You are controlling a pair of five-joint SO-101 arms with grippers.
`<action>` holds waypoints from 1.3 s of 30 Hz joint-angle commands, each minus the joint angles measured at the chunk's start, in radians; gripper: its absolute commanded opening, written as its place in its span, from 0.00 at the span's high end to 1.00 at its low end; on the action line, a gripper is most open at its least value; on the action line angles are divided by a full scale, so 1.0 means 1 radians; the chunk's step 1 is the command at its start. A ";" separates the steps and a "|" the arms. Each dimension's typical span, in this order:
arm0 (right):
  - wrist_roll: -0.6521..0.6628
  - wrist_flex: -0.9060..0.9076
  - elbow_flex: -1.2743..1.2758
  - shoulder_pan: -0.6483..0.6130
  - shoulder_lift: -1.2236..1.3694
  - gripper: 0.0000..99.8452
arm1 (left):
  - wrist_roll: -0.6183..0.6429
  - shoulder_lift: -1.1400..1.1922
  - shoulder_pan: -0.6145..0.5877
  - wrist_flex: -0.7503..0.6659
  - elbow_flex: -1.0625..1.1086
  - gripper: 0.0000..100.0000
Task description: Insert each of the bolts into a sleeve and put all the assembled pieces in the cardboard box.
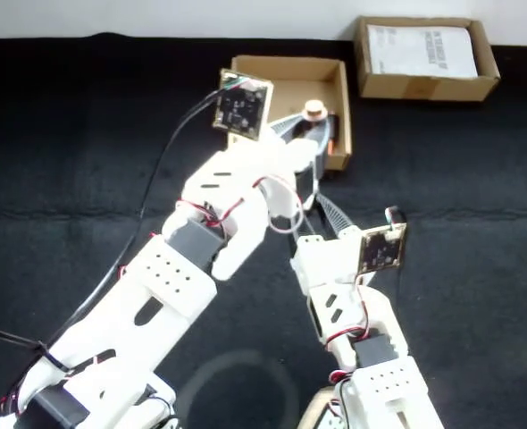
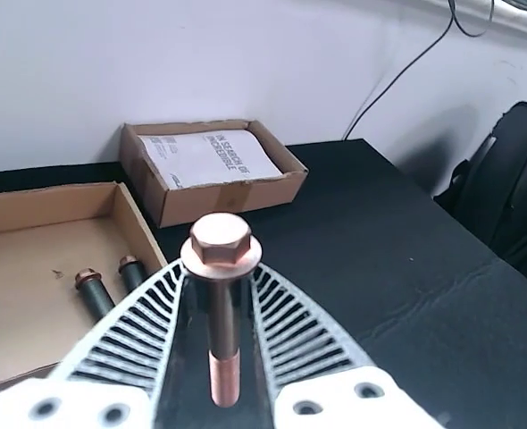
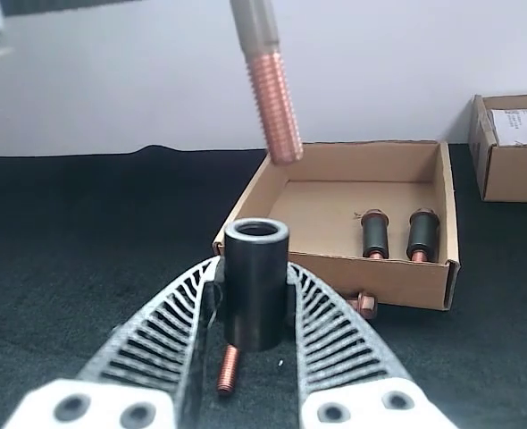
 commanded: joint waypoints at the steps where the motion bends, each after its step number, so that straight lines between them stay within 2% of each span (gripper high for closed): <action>1: 0.011 -0.016 0.124 -0.005 -0.010 0.99 | 0.005 -0.013 0.007 0.063 -0.051 0.99; 4: 0.011 -0.016 0.124 -0.005 -0.010 0.99 | 0.008 -0.013 0.008 0.103 -0.050 0.99; 14: 0.011 -0.015 0.124 -0.005 -0.010 0.99 | 0.005 -0.015 0.025 0.112 -0.028 0.99; 22: 0.012 -0.015 0.120 -0.001 -0.010 0.99 | 0.005 -0.015 0.036 0.249 -0.028 0.99; 27: 0.071 -0.015 0.124 -0.001 -0.010 0.99 | 0.005 -0.015 0.076 0.361 -0.028 0.99; 32: 0.072 -0.015 0.124 0.001 -0.010 0.99 | 0.003 -0.015 0.128 0.439 -0.036 0.99; 34: 0.072 -0.015 0.124 0.001 -0.010 0.99 | 0.003 -0.016 0.130 0.445 -0.036 0.96; 36: 0.072 -0.013 0.124 0.001 -0.010 0.99 | 0.003 -0.021 0.124 0.474 -0.038 0.88; 39: 0.071 0.039 0.114 0.001 -0.010 0.99 | 0.005 -0.070 0.128 0.603 -0.065 0.78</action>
